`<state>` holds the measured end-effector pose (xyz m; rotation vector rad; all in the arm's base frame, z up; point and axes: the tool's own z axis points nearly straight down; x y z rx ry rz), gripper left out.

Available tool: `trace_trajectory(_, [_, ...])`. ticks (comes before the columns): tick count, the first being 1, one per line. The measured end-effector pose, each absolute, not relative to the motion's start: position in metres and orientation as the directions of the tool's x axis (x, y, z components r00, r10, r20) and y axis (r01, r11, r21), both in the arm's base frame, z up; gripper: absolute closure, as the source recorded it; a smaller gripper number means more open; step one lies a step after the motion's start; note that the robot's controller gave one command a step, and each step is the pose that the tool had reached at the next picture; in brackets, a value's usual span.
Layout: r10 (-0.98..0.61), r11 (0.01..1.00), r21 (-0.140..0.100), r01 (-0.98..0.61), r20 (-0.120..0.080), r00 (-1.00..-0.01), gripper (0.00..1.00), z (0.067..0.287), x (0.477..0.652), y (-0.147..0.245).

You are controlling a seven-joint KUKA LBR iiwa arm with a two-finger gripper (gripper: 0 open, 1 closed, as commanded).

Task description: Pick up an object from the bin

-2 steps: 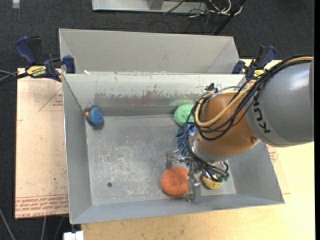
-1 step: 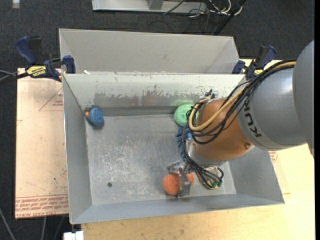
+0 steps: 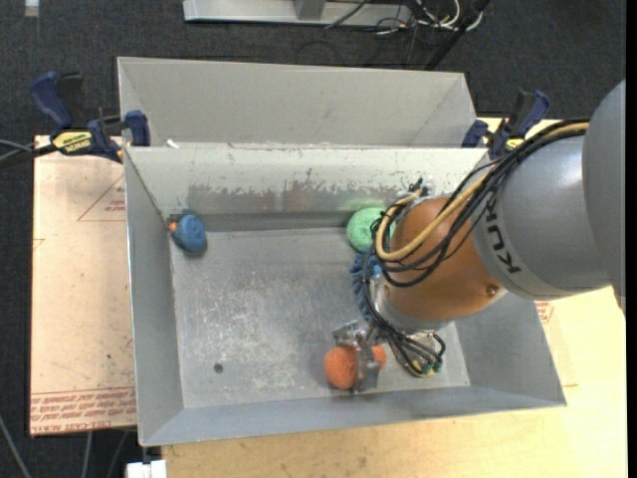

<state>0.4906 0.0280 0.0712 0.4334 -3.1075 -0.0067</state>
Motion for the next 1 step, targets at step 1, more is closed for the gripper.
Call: trace_trajectory(1, [-0.277, 0.961, 0.005, -0.277, -0.001, -0.961, 1.0, 0.2233, 0.5011, 0.0329])
